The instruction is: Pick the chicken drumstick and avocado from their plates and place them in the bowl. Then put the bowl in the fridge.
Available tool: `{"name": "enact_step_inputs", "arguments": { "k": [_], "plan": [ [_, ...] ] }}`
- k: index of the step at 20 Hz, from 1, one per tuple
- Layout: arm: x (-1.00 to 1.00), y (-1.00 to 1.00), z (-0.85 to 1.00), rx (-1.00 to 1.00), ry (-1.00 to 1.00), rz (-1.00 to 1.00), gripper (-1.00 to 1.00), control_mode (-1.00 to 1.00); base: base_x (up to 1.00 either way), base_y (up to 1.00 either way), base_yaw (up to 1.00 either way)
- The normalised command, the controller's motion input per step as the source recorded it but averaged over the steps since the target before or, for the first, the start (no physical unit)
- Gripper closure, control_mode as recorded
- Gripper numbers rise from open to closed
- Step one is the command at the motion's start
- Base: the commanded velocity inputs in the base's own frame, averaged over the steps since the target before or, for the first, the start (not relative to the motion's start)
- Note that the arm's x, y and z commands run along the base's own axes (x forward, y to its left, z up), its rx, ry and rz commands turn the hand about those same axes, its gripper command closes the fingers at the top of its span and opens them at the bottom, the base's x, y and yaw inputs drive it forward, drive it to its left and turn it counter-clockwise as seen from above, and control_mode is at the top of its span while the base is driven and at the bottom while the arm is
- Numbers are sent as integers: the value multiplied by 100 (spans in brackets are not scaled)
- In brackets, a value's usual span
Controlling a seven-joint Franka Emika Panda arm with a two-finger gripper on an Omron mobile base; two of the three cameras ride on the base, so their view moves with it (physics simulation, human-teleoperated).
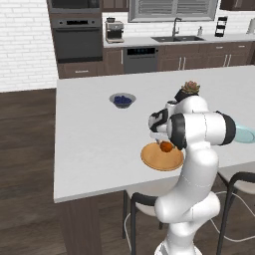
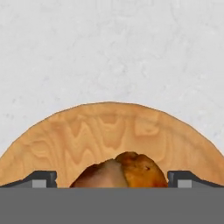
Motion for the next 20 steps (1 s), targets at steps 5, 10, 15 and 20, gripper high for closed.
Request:
{"name": "enact_step_inputs", "arguments": {
  "k": [5,10,15,20],
  "plan": [
    [-5,33,-18,0,0,2,-100,-100,0,0,0],
    [-24,8,-7,0,0,0,-100,-100,0,0,0],
    [-20,5,-11,0,0,4,-100,-100,0,0,0],
    [-8,13,0,0,-4,15,-100,-100,0,0,0]
  ]
}}
